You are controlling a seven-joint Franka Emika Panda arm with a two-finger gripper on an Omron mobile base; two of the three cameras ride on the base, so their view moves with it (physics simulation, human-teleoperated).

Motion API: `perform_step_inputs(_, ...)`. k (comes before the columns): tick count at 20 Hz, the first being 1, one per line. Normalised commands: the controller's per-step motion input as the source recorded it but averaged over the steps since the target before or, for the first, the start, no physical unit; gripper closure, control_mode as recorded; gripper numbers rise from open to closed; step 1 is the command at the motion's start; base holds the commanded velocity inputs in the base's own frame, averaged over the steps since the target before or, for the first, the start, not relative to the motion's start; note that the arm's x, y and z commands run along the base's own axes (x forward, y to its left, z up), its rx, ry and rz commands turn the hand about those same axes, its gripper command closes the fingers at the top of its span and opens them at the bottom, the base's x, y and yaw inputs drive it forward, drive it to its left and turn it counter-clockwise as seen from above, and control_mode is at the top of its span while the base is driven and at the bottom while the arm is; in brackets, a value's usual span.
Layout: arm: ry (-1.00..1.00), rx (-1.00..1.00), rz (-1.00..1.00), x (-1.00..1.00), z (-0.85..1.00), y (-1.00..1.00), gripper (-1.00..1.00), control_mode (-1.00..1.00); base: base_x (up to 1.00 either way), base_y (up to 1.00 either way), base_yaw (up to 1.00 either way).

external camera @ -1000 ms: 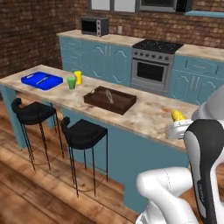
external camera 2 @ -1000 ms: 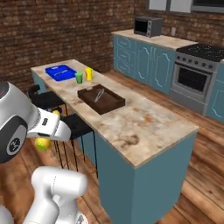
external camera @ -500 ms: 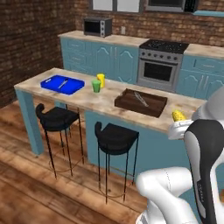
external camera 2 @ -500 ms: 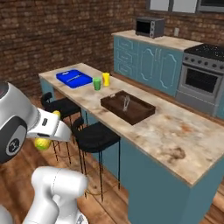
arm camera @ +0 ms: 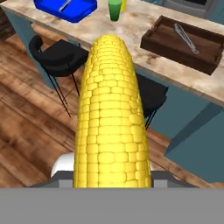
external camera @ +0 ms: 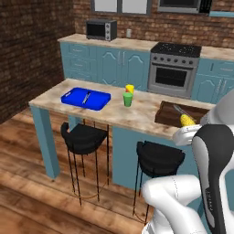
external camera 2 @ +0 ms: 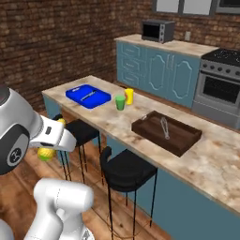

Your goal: Gather the avocado and corn from the fridge and place them on a tray on the dining counter. Then gather the chicken drumstick and fish from the fridge and place them on the other tray.

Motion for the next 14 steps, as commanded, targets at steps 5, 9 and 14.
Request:
perform_step_inputs(5,0.00,0.00,0.00,0.00,0.00,0.00,1.00,1.00,0.30,1.00,-0.24)
perform_step_inputs(9,0.00,0.00,0.00,0.00,0.00,0.00,1.00,1.00,0.22,1.00,-0.31)
perform_step_inputs(14,0.00,0.00,0.00,0.00,0.00,0.00,1.00,1.00,0.18,0.94,-0.39)
